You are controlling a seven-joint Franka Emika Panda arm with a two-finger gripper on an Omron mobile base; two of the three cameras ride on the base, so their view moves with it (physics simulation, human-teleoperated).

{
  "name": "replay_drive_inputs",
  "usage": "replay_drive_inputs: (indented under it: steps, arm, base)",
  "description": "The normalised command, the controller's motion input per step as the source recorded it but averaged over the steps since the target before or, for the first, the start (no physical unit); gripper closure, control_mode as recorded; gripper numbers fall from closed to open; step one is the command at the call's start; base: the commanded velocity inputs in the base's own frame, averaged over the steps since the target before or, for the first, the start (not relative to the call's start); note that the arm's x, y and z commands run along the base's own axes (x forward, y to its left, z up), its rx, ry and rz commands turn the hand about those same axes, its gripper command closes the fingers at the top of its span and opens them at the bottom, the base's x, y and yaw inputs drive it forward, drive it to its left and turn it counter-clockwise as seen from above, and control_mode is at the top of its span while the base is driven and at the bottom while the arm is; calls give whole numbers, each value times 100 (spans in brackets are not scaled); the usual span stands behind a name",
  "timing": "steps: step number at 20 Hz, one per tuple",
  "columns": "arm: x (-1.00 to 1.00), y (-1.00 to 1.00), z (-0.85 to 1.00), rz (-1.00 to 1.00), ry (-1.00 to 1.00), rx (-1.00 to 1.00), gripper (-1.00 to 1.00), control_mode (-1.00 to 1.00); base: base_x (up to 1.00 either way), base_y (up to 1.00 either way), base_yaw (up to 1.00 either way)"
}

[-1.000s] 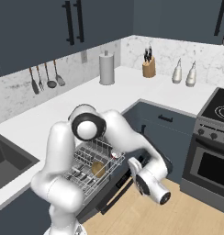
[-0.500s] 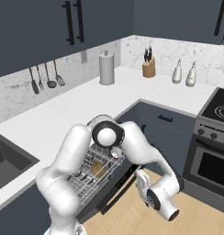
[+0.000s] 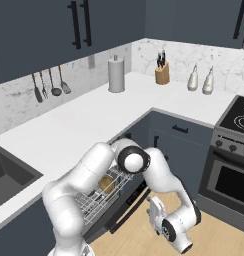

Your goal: Pick up the cup and bowl from the counter, place them in the dishwasher, and close the dishwasher door.

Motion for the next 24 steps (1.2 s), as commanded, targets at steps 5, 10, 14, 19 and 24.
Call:
replay_drive_inputs:
  steps: [5,10,14,19,24]
  arm:
    - [19,0,-47,0,0,9,-100,-100]
    - [44,0,-42,1,0,8,-100,-100]
    - [51,11,-66,10,-9,6,-100,-100]
    - [49,3,-94,17,-6,12,-100,-100]
    - [49,36,-84,25,-8,15,-100,-100]
  base:
    - [0,0,0]
    - [0,0,0]
    - [0,0,0]
    - [0,0,0]
    - [0,0,0]
